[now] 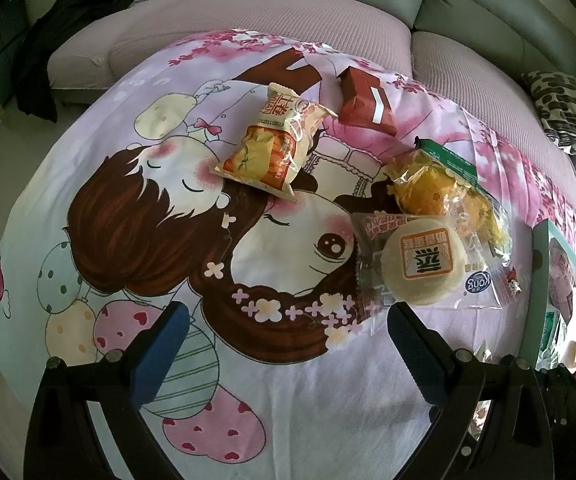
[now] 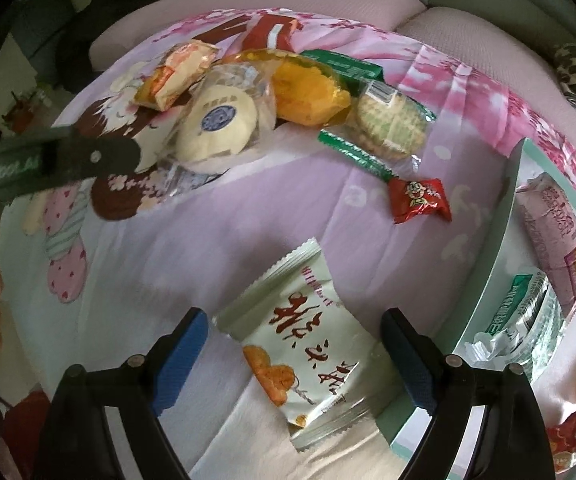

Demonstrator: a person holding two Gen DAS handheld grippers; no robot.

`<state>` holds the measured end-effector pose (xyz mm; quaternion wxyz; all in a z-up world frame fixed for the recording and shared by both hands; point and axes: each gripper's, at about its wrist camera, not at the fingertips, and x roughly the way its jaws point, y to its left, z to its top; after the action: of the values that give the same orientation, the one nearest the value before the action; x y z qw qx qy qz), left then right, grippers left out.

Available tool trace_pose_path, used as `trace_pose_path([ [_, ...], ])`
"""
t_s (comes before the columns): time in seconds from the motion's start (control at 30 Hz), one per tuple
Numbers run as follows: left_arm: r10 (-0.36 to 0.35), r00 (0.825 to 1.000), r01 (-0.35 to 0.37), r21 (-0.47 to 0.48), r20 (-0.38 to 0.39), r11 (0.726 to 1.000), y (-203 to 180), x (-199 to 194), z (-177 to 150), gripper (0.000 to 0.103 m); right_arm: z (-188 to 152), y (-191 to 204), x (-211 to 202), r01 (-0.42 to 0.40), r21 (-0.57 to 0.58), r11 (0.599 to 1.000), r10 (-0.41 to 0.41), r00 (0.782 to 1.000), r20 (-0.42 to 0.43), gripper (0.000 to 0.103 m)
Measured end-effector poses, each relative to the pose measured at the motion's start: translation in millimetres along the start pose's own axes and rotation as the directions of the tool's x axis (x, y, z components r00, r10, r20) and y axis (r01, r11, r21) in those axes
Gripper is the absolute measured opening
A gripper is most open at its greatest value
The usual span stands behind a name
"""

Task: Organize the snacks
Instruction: 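Lower the right tool onto the white biscuit pack while the left tool approaches the round bun pack, then grasp the white biscuit pack with the right tool while the left tool grasps the round bun pack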

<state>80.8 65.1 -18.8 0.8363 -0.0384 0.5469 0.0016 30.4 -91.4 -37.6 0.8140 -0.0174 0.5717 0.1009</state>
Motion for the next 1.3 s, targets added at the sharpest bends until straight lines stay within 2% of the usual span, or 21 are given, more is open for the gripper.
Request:
trace_pose_path([
  [0.17, -0.001, 1.000, 0.001, 0.004, 0.002, 1.000, 0, -1, 0, 0.099, -11, 13, 1, 0.037, -0.059, 0.998, -0.038, 0.999, -0.008, 0.090],
  [0.27, 0.000, 1.000, 0.000, 0.004, 0.002, 1.000, -1, -1, 0, 0.099, -14, 15, 3, 0.061, -0.067, 0.996, -0.062, 0.998, -0.010, 0.087],
  [0.33, -0.001, 1.000, 0.001, 0.004, 0.002, 1.000, -1, -1, 0, 0.099, -14, 11, 2, 0.083, -0.049, 0.995, -0.083, 0.997, -0.003, 0.076],
  [0.43, -0.004, 1.000, 0.004, 0.005, 0.002, 1.000, -1, 0, 0, 0.099, -12, 0, 0, 0.084, -0.002, 0.996, -0.084, 0.996, 0.015, 0.066],
  [0.6, -0.024, 1.000, 0.024, -0.004, 0.018, 1.000, 0, -4, 1, 0.099, -12, -4, -2, 0.090, 0.031, 0.995, -0.091, 0.995, 0.031, 0.063],
  [0.83, -0.111, 0.992, 0.115, -0.076, 0.062, 0.990, 4, -13, 8, 0.099, -1, -12, -2, 0.094, 0.069, 0.993, -0.097, 0.994, 0.040, 0.059],
  [1.03, -0.229, 0.970, 0.237, -0.108, 0.085, 0.966, -3, -7, 17, 0.099, 7, -22, 3, 0.084, 0.134, 0.987, -0.092, 0.994, 0.052, 0.056],
  [1.2, -0.230, 0.969, 0.238, -0.092, 0.092, 0.967, -14, -6, 19, 0.099, 14, -38, 0, 0.074, 0.202, 0.977, -0.092, 0.993, 0.078, 0.055],
  [1.3, -0.255, 0.960, 0.266, -0.096, 0.113, 0.959, -17, -7, 21, 0.099, 15, -46, -6, 0.065, 0.239, 0.969, -0.092, 0.990, 0.105, 0.054],
])
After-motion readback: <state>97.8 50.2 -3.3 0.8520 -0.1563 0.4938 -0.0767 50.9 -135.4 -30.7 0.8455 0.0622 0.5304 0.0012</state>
